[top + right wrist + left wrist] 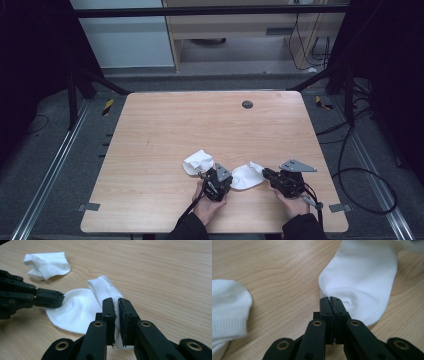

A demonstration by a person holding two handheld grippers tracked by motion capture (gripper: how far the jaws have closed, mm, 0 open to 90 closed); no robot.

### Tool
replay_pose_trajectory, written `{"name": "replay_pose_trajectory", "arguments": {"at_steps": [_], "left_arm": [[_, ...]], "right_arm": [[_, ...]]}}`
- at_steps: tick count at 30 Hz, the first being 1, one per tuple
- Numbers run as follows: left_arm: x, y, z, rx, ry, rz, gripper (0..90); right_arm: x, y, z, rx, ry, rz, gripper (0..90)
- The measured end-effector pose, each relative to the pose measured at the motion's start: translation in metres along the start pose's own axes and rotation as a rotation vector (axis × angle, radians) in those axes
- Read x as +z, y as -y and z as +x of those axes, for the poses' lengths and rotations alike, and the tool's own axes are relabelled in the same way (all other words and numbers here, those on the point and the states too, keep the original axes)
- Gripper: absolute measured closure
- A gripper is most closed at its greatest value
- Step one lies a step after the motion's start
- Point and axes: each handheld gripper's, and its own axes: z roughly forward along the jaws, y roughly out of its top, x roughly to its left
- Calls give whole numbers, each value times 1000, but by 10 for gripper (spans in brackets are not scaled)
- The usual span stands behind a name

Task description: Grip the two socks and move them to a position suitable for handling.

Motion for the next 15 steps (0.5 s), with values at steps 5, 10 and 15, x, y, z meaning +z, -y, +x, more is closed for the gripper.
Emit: {"name": "replay_pose_trajectory", "arguments": {"at_steps": [5,10,15], "left_arm": [[0,0,0,5,-1,0,884],[0,0,-1,8,-4,-1,884],[0,0,-1,9,-2,-1,884]], "right_arm": [[3,-1,-5,14,16,8,834],[10,-2,-11,22,36,24,832],[13,-4,-17,22,71,18,831]]}}
